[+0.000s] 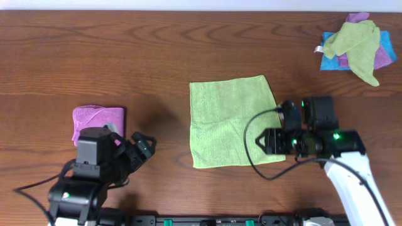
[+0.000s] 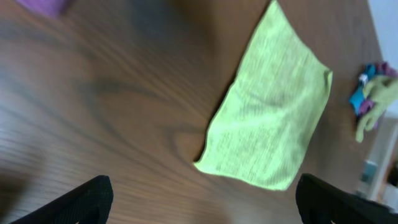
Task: Fold the cloth
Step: 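Move both grippers to the bottom corners of the green cloth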
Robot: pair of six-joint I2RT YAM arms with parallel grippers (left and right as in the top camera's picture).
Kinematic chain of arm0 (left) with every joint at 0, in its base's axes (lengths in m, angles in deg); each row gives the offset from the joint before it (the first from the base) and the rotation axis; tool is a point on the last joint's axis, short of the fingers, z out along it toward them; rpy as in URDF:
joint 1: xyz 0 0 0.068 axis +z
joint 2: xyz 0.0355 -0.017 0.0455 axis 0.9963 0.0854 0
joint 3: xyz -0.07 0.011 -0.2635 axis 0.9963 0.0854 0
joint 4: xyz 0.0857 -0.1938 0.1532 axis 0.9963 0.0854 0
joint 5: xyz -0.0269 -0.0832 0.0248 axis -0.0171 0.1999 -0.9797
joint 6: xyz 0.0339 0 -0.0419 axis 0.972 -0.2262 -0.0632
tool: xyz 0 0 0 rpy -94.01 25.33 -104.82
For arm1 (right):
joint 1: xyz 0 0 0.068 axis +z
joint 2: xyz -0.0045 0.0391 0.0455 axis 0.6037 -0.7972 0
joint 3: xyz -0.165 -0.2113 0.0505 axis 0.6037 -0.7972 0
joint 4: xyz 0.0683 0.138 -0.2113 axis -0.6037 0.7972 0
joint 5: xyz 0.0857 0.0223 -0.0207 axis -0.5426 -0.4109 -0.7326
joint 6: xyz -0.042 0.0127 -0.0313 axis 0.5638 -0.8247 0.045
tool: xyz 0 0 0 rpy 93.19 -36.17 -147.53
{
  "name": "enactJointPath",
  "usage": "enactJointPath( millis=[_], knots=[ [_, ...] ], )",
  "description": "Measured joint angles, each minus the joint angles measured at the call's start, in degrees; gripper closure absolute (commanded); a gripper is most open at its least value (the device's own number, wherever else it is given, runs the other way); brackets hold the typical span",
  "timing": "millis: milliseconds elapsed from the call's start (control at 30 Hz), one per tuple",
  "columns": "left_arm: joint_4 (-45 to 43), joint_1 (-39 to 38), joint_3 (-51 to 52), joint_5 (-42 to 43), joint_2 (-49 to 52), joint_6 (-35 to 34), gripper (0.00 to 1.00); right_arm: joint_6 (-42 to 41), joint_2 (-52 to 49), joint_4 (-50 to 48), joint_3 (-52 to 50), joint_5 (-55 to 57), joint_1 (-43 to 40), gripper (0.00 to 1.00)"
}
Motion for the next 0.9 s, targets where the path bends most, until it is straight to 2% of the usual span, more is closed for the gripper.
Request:
enactJointPath(
  millis=[200, 400, 567, 733, 900],
  knots=[
    [-8.3, -1.8, 5.8, 5.3, 1.4, -2.5, 0.05, -2.6, 8.9, 0.8, -6.8, -0.1, -2.2, 0.36],
    [-15.9, -9.9, 6.7, 5.2, 6.9, -4.9, 0.05, -5.1, 15.0, 2.3, -11.5, -0.2, -7.5, 0.33],
    [-22.7, -16.1, 6.8, 4.1, 16.2, -6.7, 0.05, -6.1, 15.4, 2.4, -13.6, -0.6, -12.5, 0.27],
    [-26.8, -16.7, 6.8, 4.6, 23.8, -7.7, 0.05, -6.5, 15.3, 2.4, -13.7, -0.5, -15.9, 0.21],
    [-30.1, -17.3, 6.8, 5.7, 28.3, -8.1, 0.05, -6.6, 12.7, 0.4, -15.0, -0.2, -19.2, 0.21]
  ],
)
